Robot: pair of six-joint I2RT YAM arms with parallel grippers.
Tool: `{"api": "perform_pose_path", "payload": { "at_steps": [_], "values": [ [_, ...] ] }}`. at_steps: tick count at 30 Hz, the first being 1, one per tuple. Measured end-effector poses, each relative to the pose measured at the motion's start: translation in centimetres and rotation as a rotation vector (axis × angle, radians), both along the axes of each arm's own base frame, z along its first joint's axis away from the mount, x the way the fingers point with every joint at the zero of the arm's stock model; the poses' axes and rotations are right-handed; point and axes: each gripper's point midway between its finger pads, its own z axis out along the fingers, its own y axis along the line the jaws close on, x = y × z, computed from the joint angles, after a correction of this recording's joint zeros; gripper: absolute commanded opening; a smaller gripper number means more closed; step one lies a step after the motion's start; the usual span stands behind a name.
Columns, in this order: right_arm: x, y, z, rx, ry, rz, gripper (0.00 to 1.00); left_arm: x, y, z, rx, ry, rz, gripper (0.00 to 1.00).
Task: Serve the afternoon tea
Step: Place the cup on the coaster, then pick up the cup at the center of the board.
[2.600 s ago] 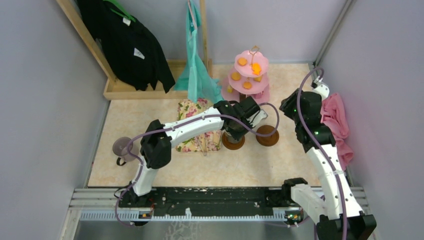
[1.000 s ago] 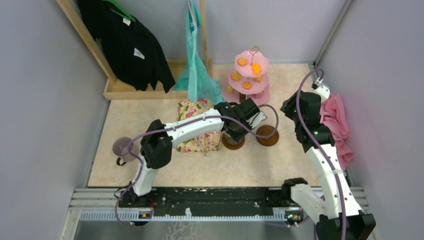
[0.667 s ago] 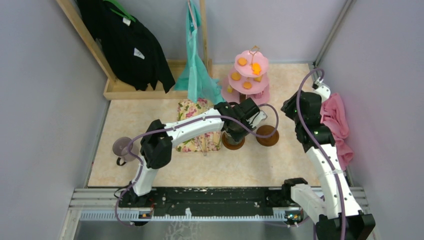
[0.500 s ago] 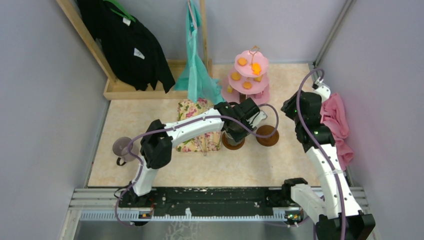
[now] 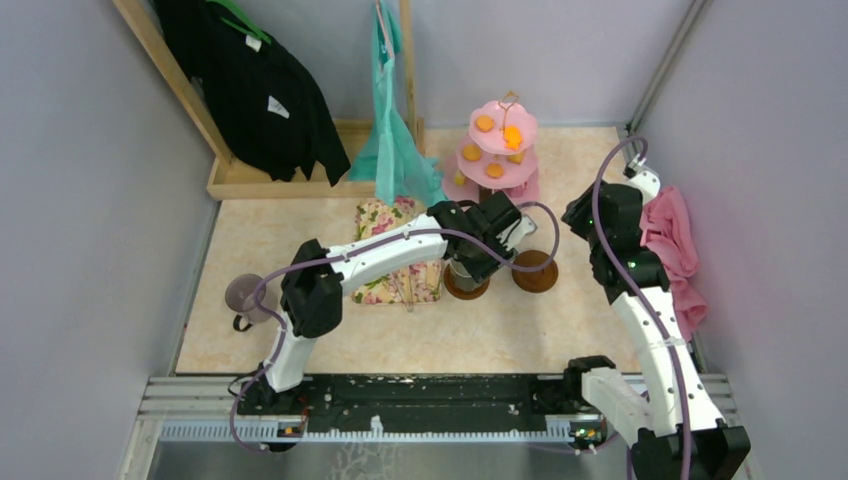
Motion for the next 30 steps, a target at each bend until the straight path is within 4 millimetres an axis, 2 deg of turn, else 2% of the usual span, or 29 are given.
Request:
{"api": "perform_pose_path", "payload": {
  "at_steps": [5,8,11,14,16,18,21,23,27,30],
  "values": [
    [0.0,0.0,0.0,0.0,0.0,0.0,0.39,0.0,0.2,0.3,0.004,-0.002,0.003,0.54],
    [0.0,0.0,0.0,0.0,0.0,0.0,0.39,-0.2,0.5,1.8,-0.014,-0.013,0.009,0.54],
    [0.0,0.0,0.0,-0.001,0.001,0.0,0.39,-0.3,1.0,5.1,-0.069,-0.047,0.024,0.57],
    [0.0,0.0,0.0,-0.001,0.001,0.0,0.39,-0.3,2.0,10.0,-0.164,-0.114,0.062,0.6],
    [0.0,0.0,0.0,-0.001,0.001,0.001,0.39,-0.3,3.1,12.9,-0.225,-0.162,0.095,0.67],
    [0.0,0.0,0.0,-0.004,0.002,0.001,0.39,-0.4,5.0,15.5,-0.285,-0.223,0.15,0.72],
    [-0.2,-0.1,-0.1,-0.007,0.008,0.003,0.39,0.0,7.9,17.8,-0.344,-0.313,0.265,0.8],
    [-0.3,-0.1,-0.1,-0.009,0.009,0.003,0.39,0.6,9.7,18.4,-0.36,-0.358,0.348,0.83],
    [-0.4,-0.1,0.2,-0.014,0.001,0.005,0.39,2.1,14.8,18.1,-0.367,-0.431,0.558,0.89],
    [-0.4,-0.1,0.8,-0.013,-0.012,0.006,0.39,3.8,20.2,17.9,-0.403,-0.462,0.752,1.0]
  ]
}}
